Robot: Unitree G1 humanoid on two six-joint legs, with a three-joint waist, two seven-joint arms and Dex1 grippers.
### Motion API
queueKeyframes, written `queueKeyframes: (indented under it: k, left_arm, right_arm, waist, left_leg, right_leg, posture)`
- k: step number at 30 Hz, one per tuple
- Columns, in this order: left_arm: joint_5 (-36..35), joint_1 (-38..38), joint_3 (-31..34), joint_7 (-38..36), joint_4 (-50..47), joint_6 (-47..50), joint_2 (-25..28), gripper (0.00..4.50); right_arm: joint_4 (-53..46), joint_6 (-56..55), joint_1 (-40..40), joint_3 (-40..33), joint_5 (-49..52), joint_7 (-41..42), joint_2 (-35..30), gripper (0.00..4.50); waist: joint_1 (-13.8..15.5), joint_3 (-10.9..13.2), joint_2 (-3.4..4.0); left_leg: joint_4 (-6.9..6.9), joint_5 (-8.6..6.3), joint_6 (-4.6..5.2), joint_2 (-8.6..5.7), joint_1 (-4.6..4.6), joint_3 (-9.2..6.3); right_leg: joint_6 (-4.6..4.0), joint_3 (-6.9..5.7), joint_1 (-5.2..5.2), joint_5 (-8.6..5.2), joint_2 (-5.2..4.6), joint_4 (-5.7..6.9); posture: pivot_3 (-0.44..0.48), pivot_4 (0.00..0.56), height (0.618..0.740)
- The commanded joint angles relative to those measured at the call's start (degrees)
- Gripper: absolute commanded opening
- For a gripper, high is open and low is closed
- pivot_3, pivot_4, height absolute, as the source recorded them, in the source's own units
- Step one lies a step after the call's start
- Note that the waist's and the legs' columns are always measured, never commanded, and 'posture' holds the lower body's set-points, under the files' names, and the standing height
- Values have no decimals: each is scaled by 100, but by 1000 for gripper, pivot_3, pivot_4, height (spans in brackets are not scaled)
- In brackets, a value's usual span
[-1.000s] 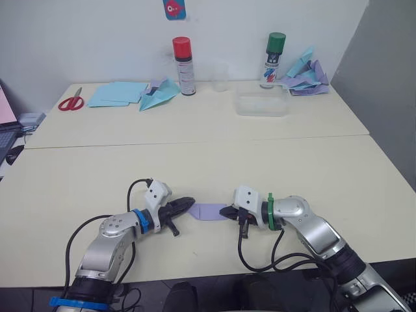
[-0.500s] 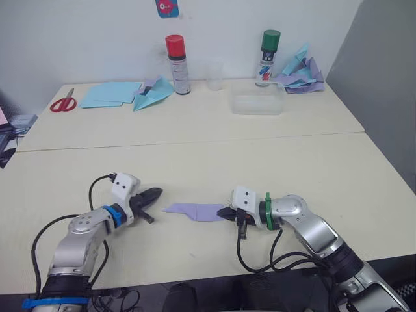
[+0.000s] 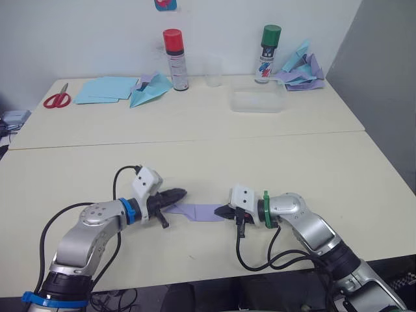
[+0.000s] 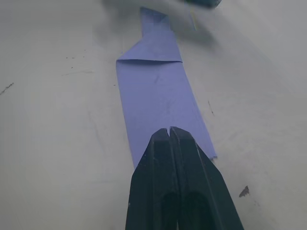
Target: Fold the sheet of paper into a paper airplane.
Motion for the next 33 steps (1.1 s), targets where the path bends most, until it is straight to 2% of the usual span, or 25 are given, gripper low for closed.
queueKeyframes:
  k: [1,9,10,13,21,22,26,32,33]
  left_arm:
    - [412,-8,-298,-140,376,-274,87,0]
    - [945,-140,-728,-283,1292,-932,-115,0]
    - [949,-169,-728,-286,1338,-957,-140,0]
    - [824,-306,-641,-282,1385,-936,-241,0]
    - [76,-653,206,-342,700,-823,-260,0]
    - [16,-676,289,-321,594,-787,-258,0]
    - [-196,-531,506,-561,60,-656,-22,1029]
    - [-417,52,729,-945,-727,-667,449,3033]
    - [-443,210,793,-988,-889,-709,505,3289]
  right_arm:
    - [191,149,-23,15,-110,-72,38,9]
    - [-305,-3,-165,-698,550,-82,348,9]
    - [-459,10,-175,-785,697,47,292,183]
    - [-917,117,-146,-950,1122,530,-5,928]
    - [-1514,-374,281,-883,1451,1440,-862,3815]
    - [-1516,-497,335,-817,1385,1524,-938,3815]
    - [-1408,-944,510,-574,1045,1500,-986,3861]
    - [-1363,-1089,472,-467,912,1319,-842,3861]
    - [-1356,-1107,468,-469,902,1315,-839,3689]
  waist:
    - [8,4,-2]
    - [96,17,18]
    - [117,17,19]
    - [159,21,25]
    - [152,43,9]
    - [150,45,8]
    - [130,49,2]
    - [138,52,1]
    - [137,53,0]
  left_leg:
    - [0,0,0,0,0,0]
    - [3,0,0,-8,-10,4]
    - [4,0,0,-9,-11,3]
    - [5,0,0,-10,-17,0]
    - [11,0,1,-5,-51,-13]
    - [12,1,1,-6,-68,-13]
    - [14,0,0,-5,-82,-8]
    - [13,-3,-5,-5,-82,-3]
    - [14,-3,-6,-5,-82,-3]
  right_leg:
    - [0,0,0,0,0,0]
    - [0,0,0,0,-9,-1]
    - [1,0,0,0,-9,-2]
    - [1,-5,-1,1,-9,-3]
    - [3,-18,-23,2,-4,-6]
    - [3,-18,-39,2,-3,-5]
    - [3,-12,-50,2,0,-9]
    - [3,-9,-53,1,-2,-10]
    - [3,-8,-53,1,-3,-10]
  posture:
    - [0,150,740]
    - [0,150,740]
    - [0,150,740]
    - [0,150,740]
    - [0,150,740]
    - [0,150,740]
    - [0,150,740]
    - [0,150,740]
    - [0,150,740]
